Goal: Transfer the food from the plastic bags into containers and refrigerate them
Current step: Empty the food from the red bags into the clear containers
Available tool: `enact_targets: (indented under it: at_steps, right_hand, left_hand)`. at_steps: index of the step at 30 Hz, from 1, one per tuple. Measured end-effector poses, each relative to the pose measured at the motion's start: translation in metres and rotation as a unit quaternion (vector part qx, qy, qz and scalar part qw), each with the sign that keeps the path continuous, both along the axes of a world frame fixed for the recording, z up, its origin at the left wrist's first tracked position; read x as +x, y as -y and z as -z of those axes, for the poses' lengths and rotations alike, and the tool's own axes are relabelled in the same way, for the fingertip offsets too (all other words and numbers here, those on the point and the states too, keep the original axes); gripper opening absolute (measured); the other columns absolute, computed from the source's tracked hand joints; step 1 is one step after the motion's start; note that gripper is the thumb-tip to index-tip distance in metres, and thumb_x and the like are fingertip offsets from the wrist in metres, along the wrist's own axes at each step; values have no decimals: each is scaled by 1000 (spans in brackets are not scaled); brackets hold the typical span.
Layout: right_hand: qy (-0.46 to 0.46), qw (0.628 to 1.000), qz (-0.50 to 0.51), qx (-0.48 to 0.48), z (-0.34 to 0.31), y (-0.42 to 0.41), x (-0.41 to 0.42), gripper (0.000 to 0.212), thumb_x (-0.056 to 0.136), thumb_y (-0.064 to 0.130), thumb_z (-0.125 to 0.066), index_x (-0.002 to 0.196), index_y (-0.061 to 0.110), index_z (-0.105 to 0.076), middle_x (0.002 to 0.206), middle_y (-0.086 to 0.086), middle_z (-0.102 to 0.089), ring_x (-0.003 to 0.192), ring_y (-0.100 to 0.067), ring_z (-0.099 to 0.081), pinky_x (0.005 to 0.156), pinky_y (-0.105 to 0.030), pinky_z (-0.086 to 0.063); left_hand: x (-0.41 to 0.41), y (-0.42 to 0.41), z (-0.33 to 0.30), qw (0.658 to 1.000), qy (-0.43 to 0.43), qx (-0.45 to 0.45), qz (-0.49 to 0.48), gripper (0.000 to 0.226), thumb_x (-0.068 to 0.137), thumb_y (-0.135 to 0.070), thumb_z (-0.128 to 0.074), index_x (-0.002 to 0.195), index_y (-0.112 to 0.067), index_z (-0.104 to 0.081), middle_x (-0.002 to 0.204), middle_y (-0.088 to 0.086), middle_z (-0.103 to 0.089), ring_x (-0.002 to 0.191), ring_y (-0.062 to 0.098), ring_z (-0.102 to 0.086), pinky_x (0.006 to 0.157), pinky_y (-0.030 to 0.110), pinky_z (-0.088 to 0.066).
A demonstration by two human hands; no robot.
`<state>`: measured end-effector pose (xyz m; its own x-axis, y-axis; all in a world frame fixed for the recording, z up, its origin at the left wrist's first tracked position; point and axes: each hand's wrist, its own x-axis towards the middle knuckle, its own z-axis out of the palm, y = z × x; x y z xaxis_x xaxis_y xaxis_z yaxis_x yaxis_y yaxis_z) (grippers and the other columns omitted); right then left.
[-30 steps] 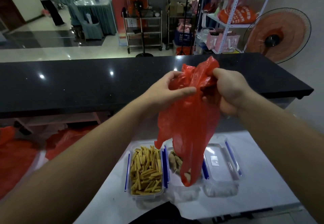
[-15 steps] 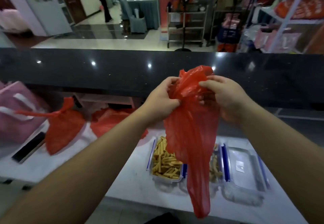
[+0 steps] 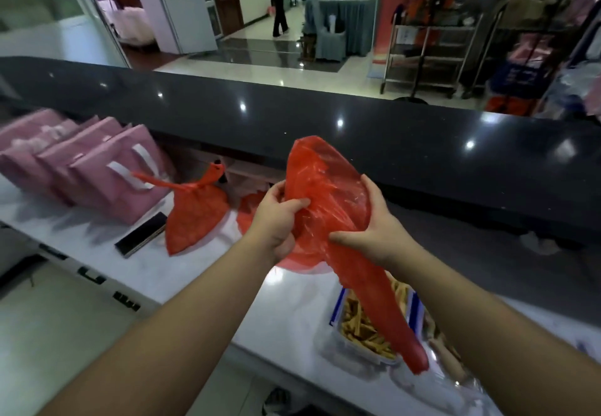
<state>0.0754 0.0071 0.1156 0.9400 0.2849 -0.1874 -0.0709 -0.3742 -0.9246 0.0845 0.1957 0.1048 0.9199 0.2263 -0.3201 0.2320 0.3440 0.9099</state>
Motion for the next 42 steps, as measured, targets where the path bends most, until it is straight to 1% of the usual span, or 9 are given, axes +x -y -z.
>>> enact_targets:
  at_steps: [11,15,18,21,24,28,34,38,42]
  right_hand:
    - [136,959,-46,-243,20,-119,104,56,80,15,-65,130,37,-57,104,6,-74,93,-16,-71,83,-35,-59]
    - [228,880,-94,-406,45,-144,132,59,89,18,-59,143,36,-44,131,2,-63,108,-30,-66,87,-44,-56]
    - [310,806,-104,-494,74,-156,146,57,91,11,-54,145,29,-44,118,-2,-63,95,-31,-66,76,-43,-52]
    - [330,766,-119,-538,108,-161,152,56,87,3,-55,139,24,-51,107,-3,-64,92,-31,-62,74,-42,-45]
    - [320,767,-134,-540,139,-167,150,52,82,9,-54,132,23,-60,104,-1,-68,94,-29,-62,75,-42,-45]
    - [238,814,-158,-506,173,-177,144,56,88,20,-59,143,25,-52,125,3,-66,116,-26,-59,91,-43,-45]
    - [78,883,-183,-425,190,-178,137,89,89,42,-61,164,29,-14,162,0,-34,149,-24,-30,120,-39,-25]
    - [111,857,-207,-459,199,-165,132,103,77,58,-63,163,39,-9,163,4,-26,152,-25,-21,122,-45,-18]
    - [142,825,-182,-517,210,-155,132,92,73,46,-76,154,43,-31,157,-4,-42,144,-33,-40,114,-55,-33]
  left_hand:
    - [70,-127,67,993,-112,-47,11,45,91,-7,-75,132,-12,-56,123,16,-71,104,32,-71,89,45,-60]
    - [89,-165,89,989,-132,26,63,60,82,-20,-87,132,-21,-54,127,3,-67,109,24,-69,98,45,-57]
    - [98,-185,101,974,-86,205,49,84,74,-31,-89,145,-27,-43,129,-2,-58,112,19,-63,102,43,-55]
    - [100,-196,114,888,74,453,35,81,77,-30,-79,148,-29,-42,142,-1,-40,130,20,-46,113,39,-42]
    - [102,-201,127,732,209,635,132,69,79,-37,-73,144,-35,-50,155,-5,-38,142,23,-40,116,43,-37]
    - [108,-202,161,594,154,697,372,96,78,-58,-73,161,-36,-29,173,-6,-14,160,18,-9,130,41,-6]
    - [114,-202,203,559,86,694,445,84,77,-44,-76,154,-32,-44,165,4,-38,149,29,-40,120,49,-30]
    - [129,-207,220,546,115,705,438,54,68,-36,-71,122,-31,-70,130,7,-69,111,31,-70,92,48,-56]
    - [156,-225,230,524,95,751,392,39,75,-31,-58,112,-31,-73,120,9,-70,102,35,-71,87,51,-57]
